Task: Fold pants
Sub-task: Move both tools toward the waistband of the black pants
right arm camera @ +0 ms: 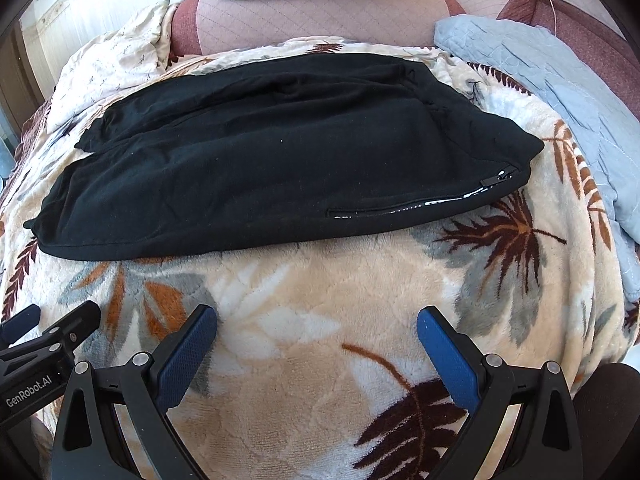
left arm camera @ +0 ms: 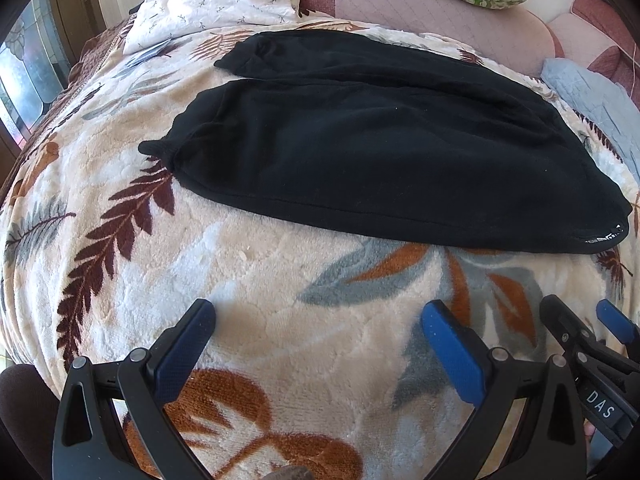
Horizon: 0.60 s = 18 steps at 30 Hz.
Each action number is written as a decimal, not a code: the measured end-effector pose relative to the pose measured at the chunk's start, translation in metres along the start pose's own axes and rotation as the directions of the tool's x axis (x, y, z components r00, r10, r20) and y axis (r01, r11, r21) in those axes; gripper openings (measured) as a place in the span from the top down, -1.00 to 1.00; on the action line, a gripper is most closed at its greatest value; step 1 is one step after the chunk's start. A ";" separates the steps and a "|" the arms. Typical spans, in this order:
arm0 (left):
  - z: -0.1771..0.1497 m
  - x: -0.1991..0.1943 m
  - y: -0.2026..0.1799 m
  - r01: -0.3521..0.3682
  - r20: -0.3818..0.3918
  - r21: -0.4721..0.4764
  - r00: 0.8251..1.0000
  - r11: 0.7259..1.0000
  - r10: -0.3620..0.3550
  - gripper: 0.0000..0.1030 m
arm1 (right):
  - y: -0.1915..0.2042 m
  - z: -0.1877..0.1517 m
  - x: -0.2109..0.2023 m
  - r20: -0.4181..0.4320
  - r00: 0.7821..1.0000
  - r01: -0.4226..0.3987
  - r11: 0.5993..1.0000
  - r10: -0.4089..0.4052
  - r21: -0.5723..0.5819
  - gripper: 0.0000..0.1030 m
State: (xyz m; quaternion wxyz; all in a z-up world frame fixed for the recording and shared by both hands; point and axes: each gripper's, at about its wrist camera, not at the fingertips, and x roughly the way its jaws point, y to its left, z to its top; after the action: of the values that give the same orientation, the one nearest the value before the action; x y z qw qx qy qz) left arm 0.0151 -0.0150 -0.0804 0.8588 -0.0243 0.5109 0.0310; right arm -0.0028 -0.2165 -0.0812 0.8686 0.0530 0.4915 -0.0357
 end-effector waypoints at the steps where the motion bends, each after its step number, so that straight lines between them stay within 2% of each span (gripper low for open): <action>1: 0.000 0.001 0.001 0.004 0.000 -0.003 1.000 1.000 -0.004 -1.00 | 0.000 0.000 0.000 0.001 1.000 -0.002 1.000 0.002 0.001 -0.99; 8: -0.007 0.000 0.004 0.019 0.031 -0.002 0.999 1.000 -0.019 -1.00 | -0.003 -0.001 0.004 0.004 1.000 -0.031 0.999 0.031 0.007 -1.00; 12: -0.007 -0.001 0.003 0.014 0.013 0.024 1.000 1.000 -0.014 -1.00 | -0.010 -0.004 0.004 0.028 0.997 -0.074 0.996 0.073 0.046 -1.00; 18: -0.003 -0.004 0.003 0.024 -0.017 0.034 1.000 0.999 -0.024 -1.00 | -0.006 -0.001 0.006 -0.017 0.997 -0.073 0.997 0.073 -0.016 -1.00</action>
State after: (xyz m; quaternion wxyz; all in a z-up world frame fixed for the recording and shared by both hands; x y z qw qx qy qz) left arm 0.0102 -0.0122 -0.0778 0.8550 -0.0160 0.5182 0.0118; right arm -0.0018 -0.2227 -0.0873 0.8657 0.0642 0.4964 0.0005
